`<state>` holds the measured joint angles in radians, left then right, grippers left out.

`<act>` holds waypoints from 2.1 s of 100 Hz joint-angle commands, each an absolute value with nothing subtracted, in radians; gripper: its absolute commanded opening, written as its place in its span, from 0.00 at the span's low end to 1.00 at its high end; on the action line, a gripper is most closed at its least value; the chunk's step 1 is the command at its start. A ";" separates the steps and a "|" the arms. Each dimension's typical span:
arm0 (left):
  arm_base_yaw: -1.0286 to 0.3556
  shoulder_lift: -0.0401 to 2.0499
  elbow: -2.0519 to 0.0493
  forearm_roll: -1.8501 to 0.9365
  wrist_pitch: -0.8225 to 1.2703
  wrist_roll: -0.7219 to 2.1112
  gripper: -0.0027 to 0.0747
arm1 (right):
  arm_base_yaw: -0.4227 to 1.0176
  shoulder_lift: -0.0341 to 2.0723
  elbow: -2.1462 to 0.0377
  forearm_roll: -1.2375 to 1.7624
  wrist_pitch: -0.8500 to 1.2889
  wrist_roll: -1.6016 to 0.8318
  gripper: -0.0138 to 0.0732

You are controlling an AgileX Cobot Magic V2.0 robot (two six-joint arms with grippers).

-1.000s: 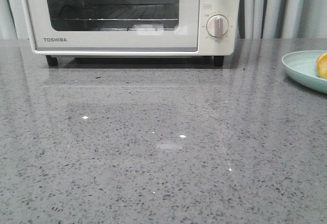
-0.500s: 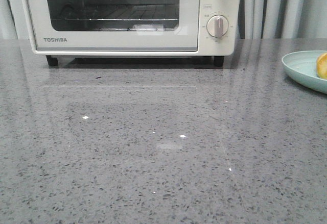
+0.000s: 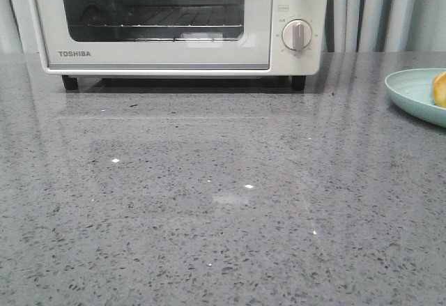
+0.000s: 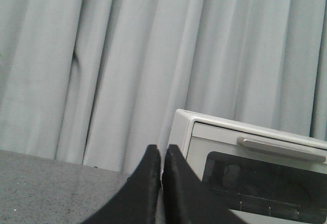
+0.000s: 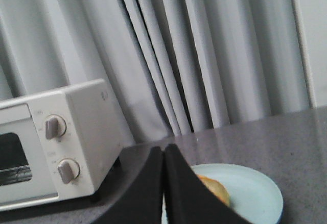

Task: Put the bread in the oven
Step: 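Pull the oven door handle down and open with the left gripper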

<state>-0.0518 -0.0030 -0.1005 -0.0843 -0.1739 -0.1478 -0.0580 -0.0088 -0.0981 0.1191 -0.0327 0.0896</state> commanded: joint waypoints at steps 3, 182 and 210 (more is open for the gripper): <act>-0.057 0.029 -0.239 -0.053 -0.085 -0.163 0.01 | -0.062 -0.001 -0.243 0.119 0.117 0.091 0.10; -0.475 1.490 -1.232 0.025 -0.165 -0.160 0.01 | 0.042 0.440 -0.725 0.168 0.649 0.091 0.10; -0.475 1.511 -1.232 0.025 -0.041 -0.160 0.01 | 0.042 0.440 -0.733 0.168 0.649 0.091 0.10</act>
<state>-0.4668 1.5344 -1.1941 0.0260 -0.0360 -0.1521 0.0397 0.4235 -0.6964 0.1622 0.7141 0.0950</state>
